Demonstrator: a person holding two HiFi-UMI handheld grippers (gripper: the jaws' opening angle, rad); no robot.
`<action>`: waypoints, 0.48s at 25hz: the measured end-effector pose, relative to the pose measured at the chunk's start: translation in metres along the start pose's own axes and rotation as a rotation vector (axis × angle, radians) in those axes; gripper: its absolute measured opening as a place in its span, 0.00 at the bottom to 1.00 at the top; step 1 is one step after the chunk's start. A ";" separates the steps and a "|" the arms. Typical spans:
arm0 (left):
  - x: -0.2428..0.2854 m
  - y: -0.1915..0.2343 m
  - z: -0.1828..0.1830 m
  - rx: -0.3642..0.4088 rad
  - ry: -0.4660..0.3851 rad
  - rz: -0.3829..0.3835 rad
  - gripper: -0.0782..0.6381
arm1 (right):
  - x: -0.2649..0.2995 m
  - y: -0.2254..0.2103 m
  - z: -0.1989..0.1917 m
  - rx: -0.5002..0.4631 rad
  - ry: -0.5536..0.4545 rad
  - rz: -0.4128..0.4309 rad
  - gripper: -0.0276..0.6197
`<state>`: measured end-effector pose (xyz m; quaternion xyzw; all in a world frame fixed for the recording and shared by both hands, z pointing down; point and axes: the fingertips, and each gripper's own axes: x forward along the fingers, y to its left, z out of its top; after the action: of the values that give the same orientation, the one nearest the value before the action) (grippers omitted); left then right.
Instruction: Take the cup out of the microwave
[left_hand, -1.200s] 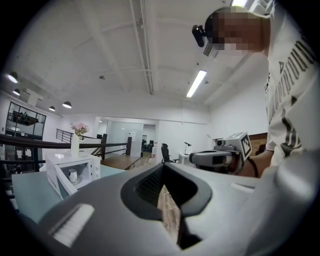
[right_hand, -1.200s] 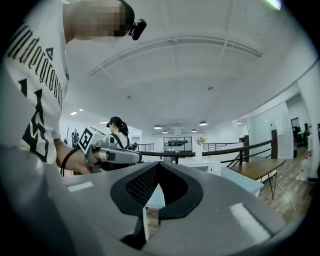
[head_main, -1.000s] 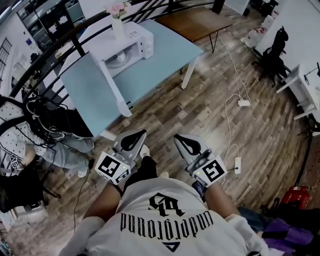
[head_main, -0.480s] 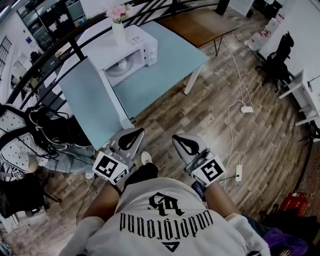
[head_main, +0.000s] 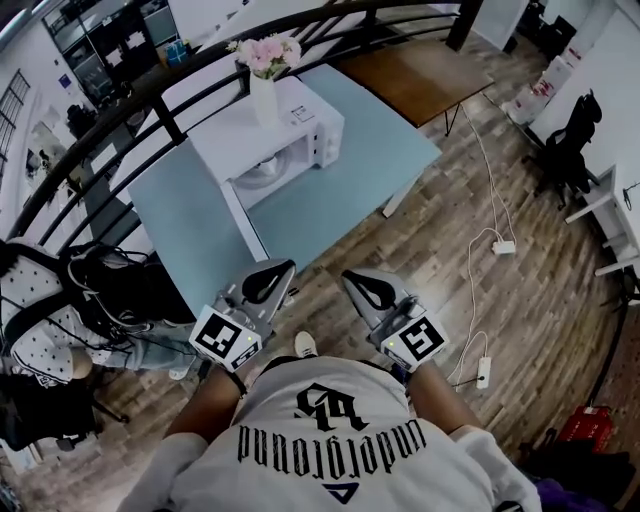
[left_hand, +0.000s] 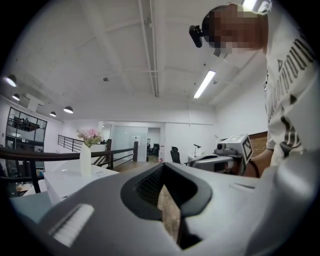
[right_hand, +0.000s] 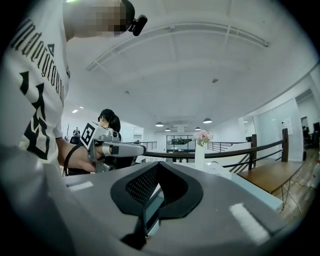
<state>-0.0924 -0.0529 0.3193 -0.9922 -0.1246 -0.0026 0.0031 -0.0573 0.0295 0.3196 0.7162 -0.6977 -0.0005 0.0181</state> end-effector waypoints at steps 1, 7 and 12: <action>0.001 0.009 0.000 0.003 -0.002 0.002 0.18 | 0.009 -0.002 0.000 -0.005 -0.005 0.002 0.04; 0.013 0.055 -0.003 0.004 0.002 0.035 0.18 | 0.052 -0.023 -0.004 -0.008 -0.005 0.042 0.04; 0.025 0.079 0.000 0.003 0.009 0.080 0.18 | 0.075 -0.042 -0.007 0.019 0.016 0.093 0.04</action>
<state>-0.0487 -0.1228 0.3195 -0.9963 -0.0851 -0.0067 0.0053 -0.0135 -0.0440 0.3272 0.6831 -0.7300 0.0130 0.0169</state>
